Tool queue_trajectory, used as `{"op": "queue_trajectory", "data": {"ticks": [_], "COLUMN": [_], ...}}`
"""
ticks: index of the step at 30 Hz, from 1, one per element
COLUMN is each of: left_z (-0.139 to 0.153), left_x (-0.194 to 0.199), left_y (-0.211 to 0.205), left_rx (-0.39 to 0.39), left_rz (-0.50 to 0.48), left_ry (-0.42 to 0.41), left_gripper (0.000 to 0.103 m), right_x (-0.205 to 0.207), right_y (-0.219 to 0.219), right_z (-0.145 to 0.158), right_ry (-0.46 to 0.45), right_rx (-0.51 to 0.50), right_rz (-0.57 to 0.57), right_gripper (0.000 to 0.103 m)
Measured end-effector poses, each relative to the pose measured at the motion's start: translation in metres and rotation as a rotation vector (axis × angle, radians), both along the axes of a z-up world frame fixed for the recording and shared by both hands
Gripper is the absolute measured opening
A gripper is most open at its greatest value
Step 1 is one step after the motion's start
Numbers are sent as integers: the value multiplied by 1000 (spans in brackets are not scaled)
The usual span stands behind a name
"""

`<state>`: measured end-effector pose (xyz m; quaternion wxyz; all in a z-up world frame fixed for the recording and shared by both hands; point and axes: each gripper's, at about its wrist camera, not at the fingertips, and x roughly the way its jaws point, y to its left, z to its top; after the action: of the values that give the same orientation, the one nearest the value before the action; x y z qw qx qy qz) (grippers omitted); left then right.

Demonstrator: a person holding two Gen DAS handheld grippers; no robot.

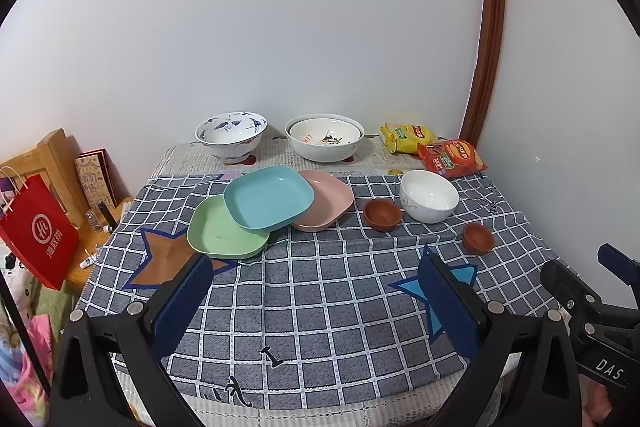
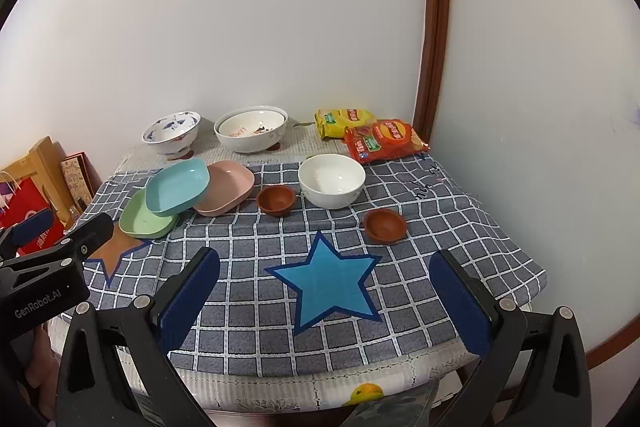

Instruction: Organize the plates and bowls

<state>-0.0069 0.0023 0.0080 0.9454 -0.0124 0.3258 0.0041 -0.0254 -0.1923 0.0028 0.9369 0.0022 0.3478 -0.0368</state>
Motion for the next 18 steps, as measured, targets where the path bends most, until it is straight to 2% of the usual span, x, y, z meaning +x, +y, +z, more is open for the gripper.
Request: {"op": "queue_trajectory", "data": {"ticks": [18], "left_z": [-2], "left_x": [0], "left_y": [0], "left_rx": [4], "left_rz": [3], "left_ry": [-7], "left_gripper": [103], "right_x": [-2], "right_y": [0], "right_z": [-1], "right_ry": [-6], "right_rx": [9], "right_rz": [0], "right_gripper": [103]}}
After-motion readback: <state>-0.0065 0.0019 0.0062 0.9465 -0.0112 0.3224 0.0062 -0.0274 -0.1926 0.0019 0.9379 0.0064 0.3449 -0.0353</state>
